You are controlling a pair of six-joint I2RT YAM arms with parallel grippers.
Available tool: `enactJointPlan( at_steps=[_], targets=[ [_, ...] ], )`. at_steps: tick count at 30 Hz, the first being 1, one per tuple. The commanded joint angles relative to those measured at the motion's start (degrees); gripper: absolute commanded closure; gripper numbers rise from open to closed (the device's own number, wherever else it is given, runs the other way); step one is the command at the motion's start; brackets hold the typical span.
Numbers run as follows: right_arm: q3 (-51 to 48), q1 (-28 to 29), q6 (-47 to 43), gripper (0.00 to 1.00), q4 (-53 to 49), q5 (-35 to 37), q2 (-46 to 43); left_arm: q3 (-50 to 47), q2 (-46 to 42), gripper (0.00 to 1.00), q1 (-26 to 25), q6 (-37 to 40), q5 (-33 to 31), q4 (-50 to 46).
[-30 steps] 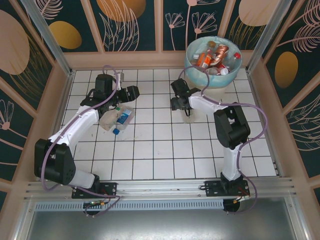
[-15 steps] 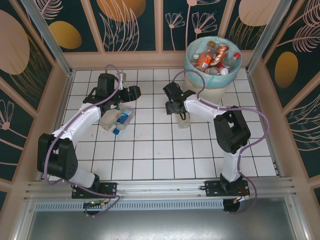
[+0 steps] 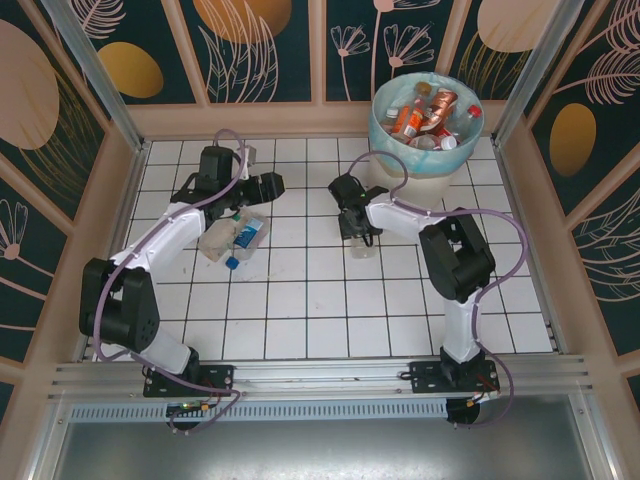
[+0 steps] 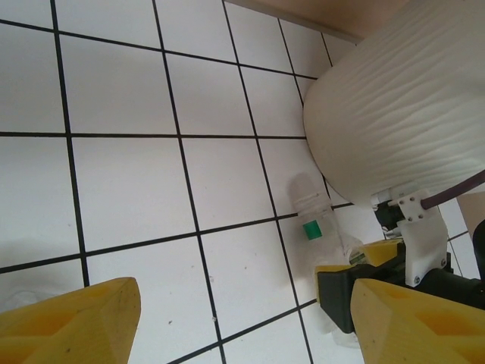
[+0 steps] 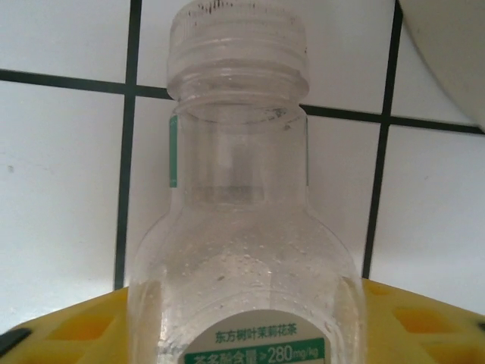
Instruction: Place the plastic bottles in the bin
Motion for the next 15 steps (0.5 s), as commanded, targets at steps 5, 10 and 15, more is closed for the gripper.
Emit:
enactJointPlan(
  at_steps=[5, 10, 15],
  targets=[
    [6.18, 0.42, -0.81, 0.57, -4.66, -1.29, -2.90, 5.64, 0.45, 0.27, -0.14, 1.49, 0.90, 0.00],
    [18.79, 1.70, -3.58, 0.57, -10.18, -0.16, -6.70, 11.19, -0.98, 0.28, -1.21, 2.58, 1.23, 0.53],
    [38.38, 1.06, -10.50, 0.57, -11.81, 8.59, -7.98, 20.35, -0.46, 0.28, -8.84, 8.21, -2.08, 0.22]
  ],
)
